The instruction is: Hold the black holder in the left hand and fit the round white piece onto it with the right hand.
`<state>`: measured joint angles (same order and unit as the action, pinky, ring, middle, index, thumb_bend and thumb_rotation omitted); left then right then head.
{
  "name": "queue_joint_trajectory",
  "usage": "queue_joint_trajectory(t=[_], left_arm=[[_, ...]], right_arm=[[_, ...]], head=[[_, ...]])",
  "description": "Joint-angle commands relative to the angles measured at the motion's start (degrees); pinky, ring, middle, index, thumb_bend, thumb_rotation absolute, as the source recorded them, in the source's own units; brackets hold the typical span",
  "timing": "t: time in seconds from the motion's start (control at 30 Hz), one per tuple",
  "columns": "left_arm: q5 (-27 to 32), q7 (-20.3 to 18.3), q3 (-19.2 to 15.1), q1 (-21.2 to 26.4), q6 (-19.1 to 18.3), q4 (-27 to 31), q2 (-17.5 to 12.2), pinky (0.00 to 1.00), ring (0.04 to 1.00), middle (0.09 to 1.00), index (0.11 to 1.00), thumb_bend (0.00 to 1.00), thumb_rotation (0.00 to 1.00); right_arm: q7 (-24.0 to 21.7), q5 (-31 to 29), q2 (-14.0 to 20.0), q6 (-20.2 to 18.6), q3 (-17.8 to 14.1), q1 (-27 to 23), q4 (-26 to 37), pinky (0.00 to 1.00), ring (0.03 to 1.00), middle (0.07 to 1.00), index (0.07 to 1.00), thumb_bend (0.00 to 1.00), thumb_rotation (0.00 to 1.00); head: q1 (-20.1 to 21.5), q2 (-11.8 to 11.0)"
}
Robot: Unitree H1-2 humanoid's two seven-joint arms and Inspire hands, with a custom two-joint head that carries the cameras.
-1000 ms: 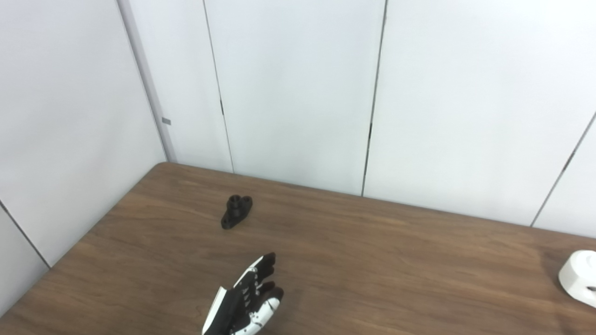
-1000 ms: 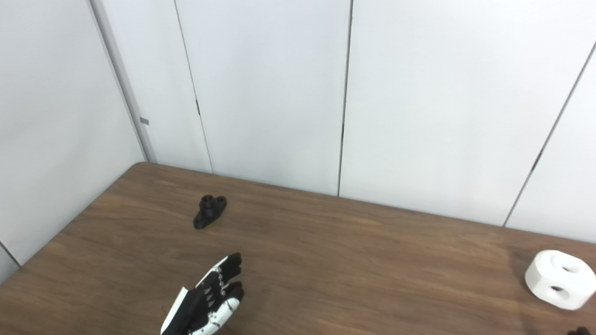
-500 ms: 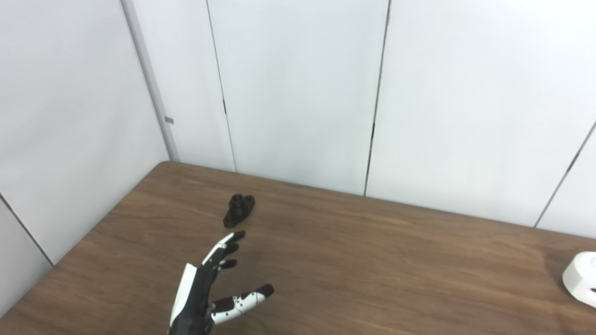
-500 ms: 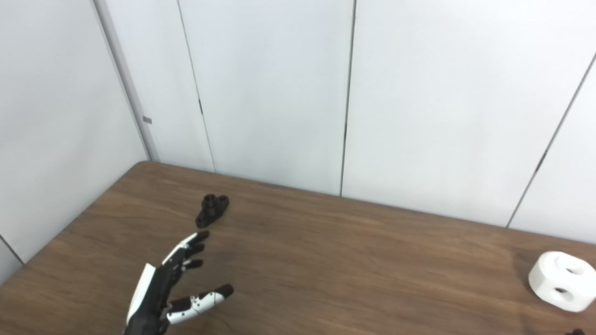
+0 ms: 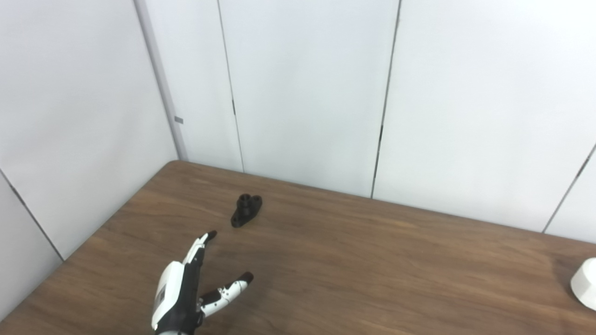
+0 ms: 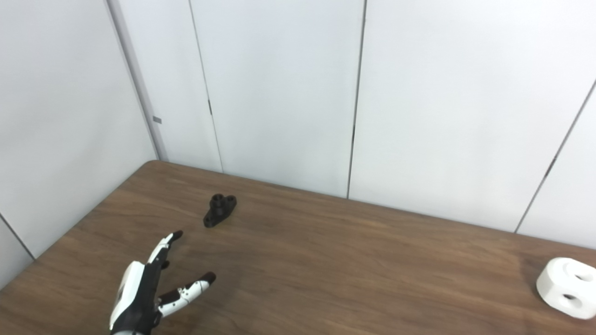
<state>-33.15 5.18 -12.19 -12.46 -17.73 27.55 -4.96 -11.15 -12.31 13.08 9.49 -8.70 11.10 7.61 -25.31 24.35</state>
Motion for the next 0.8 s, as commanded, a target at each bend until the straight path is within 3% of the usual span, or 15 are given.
queue_joint_trajectory(t=[0.0, 0.2, 0.77], left_arm=[[-3.4, 2.1, 0.1, 1.4, 0.7, -0.9, -2.0, 0.9, 0.969, 0.951, 0.934, 0.75, 0.38], [-7.9, 2.9, 0.3, 5.1, -0.6, -5.5, -4.8, 1.0, 0.98, 0.949, 0.926, 0.82, 0.46], [-10.7, 4.1, 1.2, 15.1, -5.9, -16.5, -9.2, 0.99, 0.96, 0.929, 0.88, 0.88, 0.5]], right_arm=[[0.1, -0.5, -1.8, 0.7, 0.8, 2.5, -2.1, 1.0, 1.0, 1.0, 1.0, 0.59, 1.0], [0.4, -1.0, -2.2, -0.2, 0.8, 2.6, -1.4, 1.0, 1.0, 1.0, 0.999, 0.6, 0.99], [0.1, -0.4, -2.4, 1.0, 1.1, 3.0, -1.1, 1.0, 1.0, 1.0, 0.988, 0.55, 1.0]], head=[[0.1, 0.1], [0.4, 0.2], [1.0, 0.9]])
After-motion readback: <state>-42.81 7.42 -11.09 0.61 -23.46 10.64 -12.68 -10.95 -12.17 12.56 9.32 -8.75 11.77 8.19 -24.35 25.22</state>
